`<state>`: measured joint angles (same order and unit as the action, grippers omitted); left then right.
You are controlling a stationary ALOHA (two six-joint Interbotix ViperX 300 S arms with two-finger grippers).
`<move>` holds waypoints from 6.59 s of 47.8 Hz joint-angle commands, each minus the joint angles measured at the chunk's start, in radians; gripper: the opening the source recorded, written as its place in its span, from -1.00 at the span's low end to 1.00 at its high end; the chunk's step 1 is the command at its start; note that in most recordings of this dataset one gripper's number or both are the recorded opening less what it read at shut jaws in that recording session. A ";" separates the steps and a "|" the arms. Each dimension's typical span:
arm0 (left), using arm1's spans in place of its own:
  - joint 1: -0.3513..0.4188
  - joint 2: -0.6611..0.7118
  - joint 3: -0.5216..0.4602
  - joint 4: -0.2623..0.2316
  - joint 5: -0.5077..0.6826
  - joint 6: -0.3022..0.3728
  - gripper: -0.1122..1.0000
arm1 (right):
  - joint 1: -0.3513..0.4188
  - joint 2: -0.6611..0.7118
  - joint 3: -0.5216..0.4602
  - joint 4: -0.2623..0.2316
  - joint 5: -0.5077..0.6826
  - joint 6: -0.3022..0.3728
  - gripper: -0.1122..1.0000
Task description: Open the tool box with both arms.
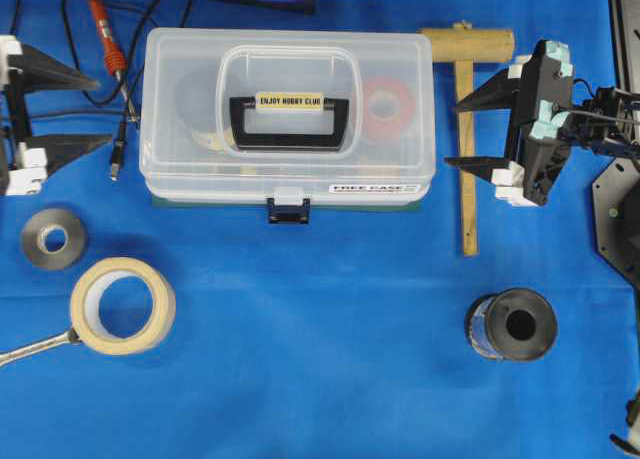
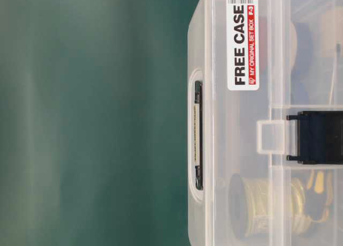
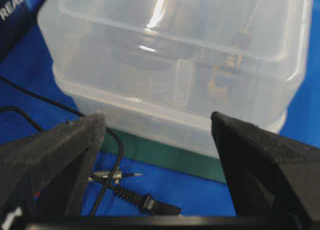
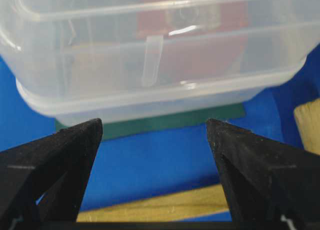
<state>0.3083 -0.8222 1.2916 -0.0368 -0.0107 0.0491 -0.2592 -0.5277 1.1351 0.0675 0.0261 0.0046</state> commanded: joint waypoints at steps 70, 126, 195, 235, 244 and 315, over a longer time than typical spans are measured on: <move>-0.003 0.204 -0.170 -0.002 -0.147 0.002 0.67 | -0.002 -0.008 -0.166 -0.005 0.008 -0.008 0.71; 0.207 0.209 -0.202 -0.002 -0.325 0.003 0.67 | -0.181 -0.066 -0.215 -0.015 -0.029 -0.011 0.71; 0.419 0.469 -0.364 -0.002 -0.304 0.052 0.67 | -0.428 0.149 -0.331 -0.054 -0.034 -0.028 0.71; 0.523 0.354 -0.267 -0.002 -0.244 0.051 0.67 | -0.512 0.020 -0.230 -0.054 0.023 -0.017 0.71; 0.523 0.285 -0.219 -0.002 -0.232 0.043 0.67 | -0.514 -0.037 -0.199 -0.052 0.046 -0.011 0.71; -0.130 -0.158 0.011 -0.002 0.035 0.048 0.66 | 0.153 -0.318 -0.008 -0.029 0.161 0.040 0.71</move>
<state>0.1856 -0.9419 1.2901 -0.0399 0.0245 0.0982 -0.1074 -0.7931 1.1075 0.0322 0.1963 0.0414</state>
